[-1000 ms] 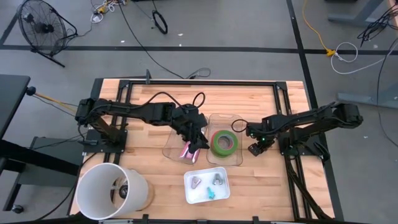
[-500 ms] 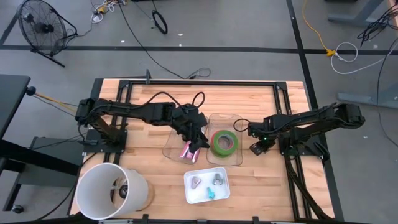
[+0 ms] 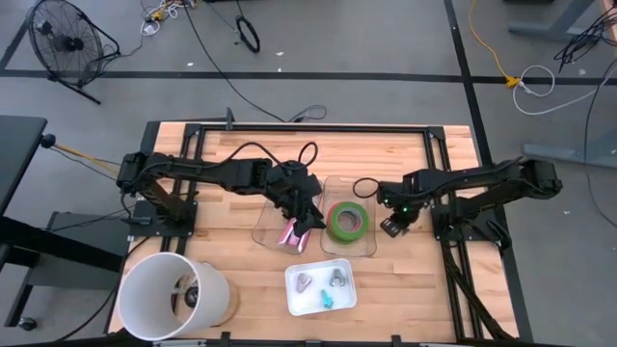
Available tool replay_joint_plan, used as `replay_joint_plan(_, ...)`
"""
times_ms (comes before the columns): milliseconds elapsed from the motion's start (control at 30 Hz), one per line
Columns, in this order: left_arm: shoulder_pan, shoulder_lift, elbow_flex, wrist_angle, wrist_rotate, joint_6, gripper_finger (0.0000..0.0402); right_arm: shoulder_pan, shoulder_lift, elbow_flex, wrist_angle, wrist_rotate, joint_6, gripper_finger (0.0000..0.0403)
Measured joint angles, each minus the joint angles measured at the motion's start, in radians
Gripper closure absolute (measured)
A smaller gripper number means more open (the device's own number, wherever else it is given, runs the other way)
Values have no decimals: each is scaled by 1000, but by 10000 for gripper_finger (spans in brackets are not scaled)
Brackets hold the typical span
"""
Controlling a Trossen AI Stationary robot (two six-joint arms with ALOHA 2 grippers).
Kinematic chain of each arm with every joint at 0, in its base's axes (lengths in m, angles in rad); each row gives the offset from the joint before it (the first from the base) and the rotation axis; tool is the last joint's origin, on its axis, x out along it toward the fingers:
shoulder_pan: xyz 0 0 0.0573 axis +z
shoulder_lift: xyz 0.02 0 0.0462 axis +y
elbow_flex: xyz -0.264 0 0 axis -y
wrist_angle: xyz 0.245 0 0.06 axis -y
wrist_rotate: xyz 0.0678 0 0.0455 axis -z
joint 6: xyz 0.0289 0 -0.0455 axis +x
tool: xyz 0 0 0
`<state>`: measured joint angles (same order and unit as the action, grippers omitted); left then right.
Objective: Pick and place Stapler, Stapler remover, tape
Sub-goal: Put the black staple remover into the white bin
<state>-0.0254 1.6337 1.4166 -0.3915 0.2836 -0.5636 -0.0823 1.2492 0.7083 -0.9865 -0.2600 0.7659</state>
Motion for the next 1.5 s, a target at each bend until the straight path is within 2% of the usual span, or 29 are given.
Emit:
replay_joint_plan(367,0,0,0,6,-2,0,225,-44,0,266,-240,120,-86,374)
replay_joint_plan(533,1,0,0,6,-2,0,225,-50,-1,371,-259,123,-112,374)
replay_joint_plan(733,7,0,0,6,-2,0,225,-48,-1,460,-253,66,-135,374)
replay_joint_plan(967,33,0,0,6,-2,0,225,-13,-1,502,-140,-67,-143,374)
replay_joint_plan(1200,81,0,0,6,-3,7,225,61,-1,502,71,-184,-83,373)
replay_joint_plan(1500,140,0,0,6,-3,9,225,204,26,502,304,-203,16,373)
